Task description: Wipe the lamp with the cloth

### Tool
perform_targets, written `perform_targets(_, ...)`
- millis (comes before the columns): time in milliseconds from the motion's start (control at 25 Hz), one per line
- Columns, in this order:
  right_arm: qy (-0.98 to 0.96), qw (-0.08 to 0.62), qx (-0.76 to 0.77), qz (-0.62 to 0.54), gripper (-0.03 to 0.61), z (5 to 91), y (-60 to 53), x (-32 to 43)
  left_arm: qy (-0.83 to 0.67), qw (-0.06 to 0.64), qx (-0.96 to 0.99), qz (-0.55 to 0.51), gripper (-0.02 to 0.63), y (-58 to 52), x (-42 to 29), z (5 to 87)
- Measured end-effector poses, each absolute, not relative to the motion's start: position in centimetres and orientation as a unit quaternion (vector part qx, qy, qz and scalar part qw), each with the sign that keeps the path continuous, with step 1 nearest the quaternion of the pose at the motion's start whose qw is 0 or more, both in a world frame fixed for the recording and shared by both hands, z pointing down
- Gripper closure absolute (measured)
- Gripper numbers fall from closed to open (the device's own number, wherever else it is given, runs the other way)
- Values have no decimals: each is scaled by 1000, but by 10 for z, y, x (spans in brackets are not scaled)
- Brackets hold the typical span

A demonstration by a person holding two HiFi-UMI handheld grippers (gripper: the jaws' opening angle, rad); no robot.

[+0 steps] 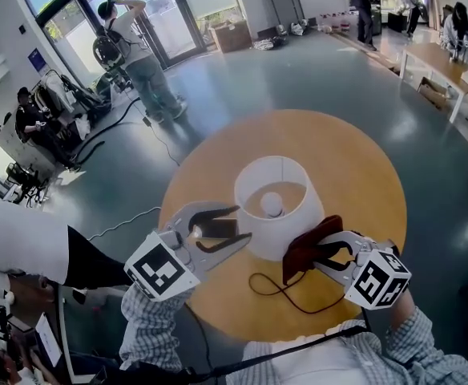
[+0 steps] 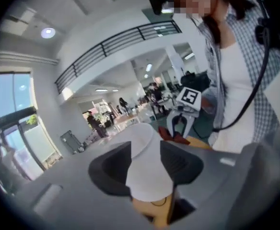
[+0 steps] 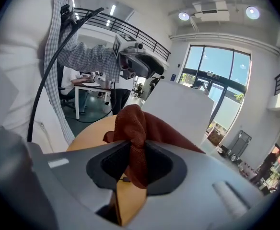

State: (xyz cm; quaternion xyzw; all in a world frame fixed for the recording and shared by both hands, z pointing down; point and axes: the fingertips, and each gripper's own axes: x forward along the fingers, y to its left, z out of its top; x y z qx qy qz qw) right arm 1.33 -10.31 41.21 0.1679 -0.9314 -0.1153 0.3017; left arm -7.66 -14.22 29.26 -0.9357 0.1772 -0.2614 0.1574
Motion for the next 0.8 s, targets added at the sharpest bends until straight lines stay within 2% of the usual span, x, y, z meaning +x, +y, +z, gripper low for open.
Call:
perform_targets(160,-932,301,165,-115,486,412,-103,12,87,222,-882,-406,422,-147,-59,317)
perform_targets(360,-933,300,163,-112,486,413,-102,14,9,242,-822,-516,422,-150,-43,340)
perform_targets(600,-933,301,160,-114,486,414,-102,15,-29,228,-822,-522,416,-148,-32,355)
perform_targets(800,-935,295,163,-110,486,409,-104,17,-37,258,-819,-512,437,-146,-31,351)
